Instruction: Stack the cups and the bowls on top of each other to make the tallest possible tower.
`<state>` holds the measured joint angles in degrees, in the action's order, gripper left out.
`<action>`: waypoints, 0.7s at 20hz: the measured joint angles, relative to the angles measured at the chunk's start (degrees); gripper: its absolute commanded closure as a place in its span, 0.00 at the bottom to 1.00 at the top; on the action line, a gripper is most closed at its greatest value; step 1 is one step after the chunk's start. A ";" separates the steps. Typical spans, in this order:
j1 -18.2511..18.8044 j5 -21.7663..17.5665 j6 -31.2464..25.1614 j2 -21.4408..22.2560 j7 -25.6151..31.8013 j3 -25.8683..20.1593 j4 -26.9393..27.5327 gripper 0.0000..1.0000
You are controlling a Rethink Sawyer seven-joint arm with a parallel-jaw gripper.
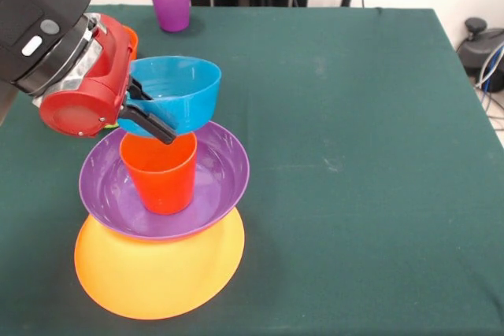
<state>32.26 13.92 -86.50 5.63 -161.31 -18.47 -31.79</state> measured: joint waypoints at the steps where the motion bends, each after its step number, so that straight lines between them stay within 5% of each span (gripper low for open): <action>1: -0.07 0.01 -1.12 -0.54 0.00 -0.01 0.80 1.00; 14: -0.88 -0.49 -5.82 -3.30 0.00 -0.12 7.46 1.00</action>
<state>31.39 13.44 -92.32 2.33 -161.31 -18.58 -24.33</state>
